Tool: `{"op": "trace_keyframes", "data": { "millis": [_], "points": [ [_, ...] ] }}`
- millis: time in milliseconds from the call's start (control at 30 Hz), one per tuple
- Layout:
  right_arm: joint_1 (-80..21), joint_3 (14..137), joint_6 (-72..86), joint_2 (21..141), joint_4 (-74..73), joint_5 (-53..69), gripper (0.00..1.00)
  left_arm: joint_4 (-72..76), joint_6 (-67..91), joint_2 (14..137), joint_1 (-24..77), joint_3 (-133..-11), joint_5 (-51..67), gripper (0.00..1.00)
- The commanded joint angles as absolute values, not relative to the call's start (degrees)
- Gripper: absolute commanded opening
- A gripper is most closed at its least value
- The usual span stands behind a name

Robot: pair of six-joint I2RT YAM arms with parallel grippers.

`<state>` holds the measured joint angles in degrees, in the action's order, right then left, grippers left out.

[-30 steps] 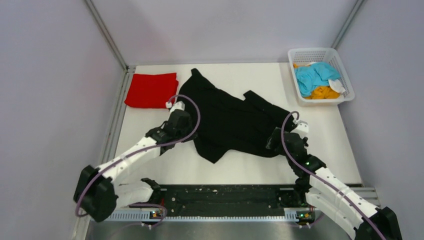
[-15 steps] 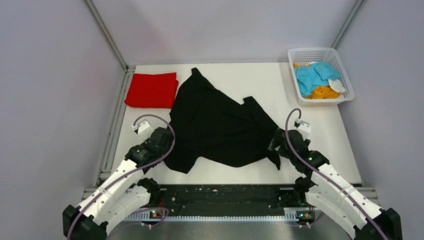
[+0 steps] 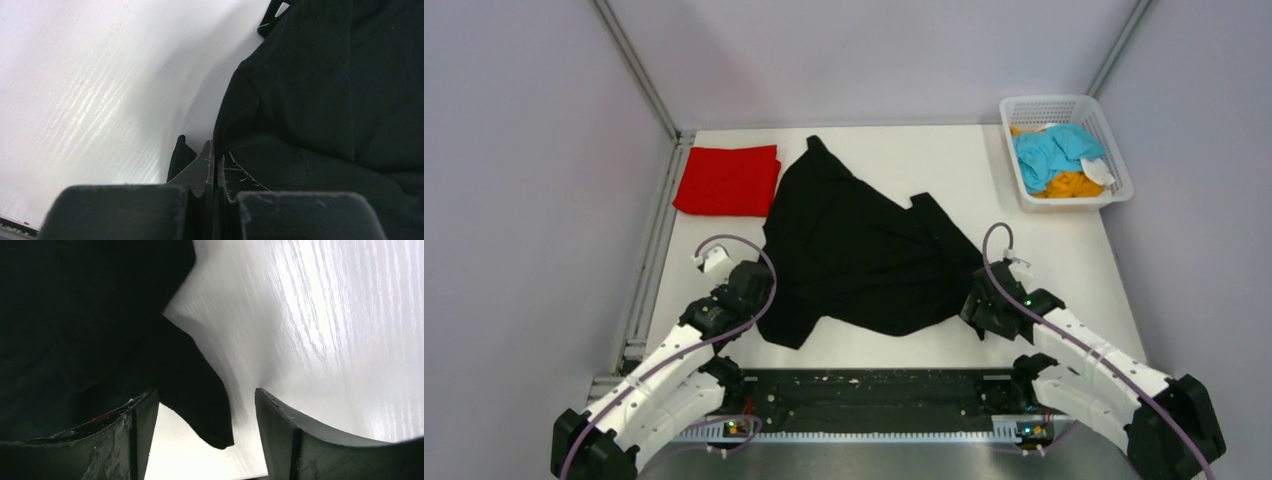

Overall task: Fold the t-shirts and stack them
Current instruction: Flatten out the tshirt

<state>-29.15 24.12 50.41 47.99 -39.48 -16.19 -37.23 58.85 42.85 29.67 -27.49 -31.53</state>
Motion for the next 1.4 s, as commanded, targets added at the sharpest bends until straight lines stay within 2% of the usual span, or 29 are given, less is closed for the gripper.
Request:
{"op": "trace_keyframes", "data": {
  "millis": [0,67,133,167,367,500,633,800,933,1067,1233,1367],
  "points": [
    [-30.07,24.33,53.11,53.68,-38.25,-15.4,0.63,-36.22,60.73,41.61,29.53,-26.98,-35.87,0.0],
    [-30.33,23.46,52.78,54.8,-34.42,-12.76,0.42,-36.15,60.81,41.57,29.45,-27.17,-35.87,0.0],
    [-30.54,23.79,51.79,54.22,-31.51,-11.35,0.03,-36.24,60.82,41.43,29.53,-27.83,-35.56,0.0],
    [-30.6,24.64,50.67,53.24,-31.13,-11.81,0.0,-36.29,60.63,41.24,29.51,-28.29,-35.39,0.0],
    [-30.62,39.04,43.42,44.72,-37.07,-14.3,0.0,-39.62,59.34,39.01,29.5,-34.55,-36.35,0.0],
    [-30.54,47.28,43.2,40.48,-46.33,-15.45,0.0,-42.98,59.11,35.16,29.48,-37.36,-37.46,0.0],
    [-30.53,50.59,45.62,34.35,-54.32,-18.73,0.0,-45.95,59.64,30.31,29.46,-37.33,-37.69,0.0],
    [-30.59,48.4,47.78,29.2,-57.79,-20.02,0.0,-46.7,58.53,25.8,29.47,-36.91,-37.21,0.0],
    [-30.62,44.05,48.42,28.75,-52.88,-20.41,0.0,-38.05,55.31,25.62,29.52,-33.57,-33.06,0.0],
    [-30.51,41.0,45.59,35.76,-38.68,-17.91,0.0,-26.69,53.31,33.63,29.37,-33.43,-30.22,0.0],
    [-29.43,50.37,41.75,48.06,-28.8,-20.7,0.0,-24.96,50.64,49.8,27.89,-47.11,-31.28,0.0],
    [-28.94,60.66,38.26,50.31,-25.1,-23.91,0.0,-23.78,46.81,53.26,27.32,-57.77,-30.78,0.0]
  ]
}}
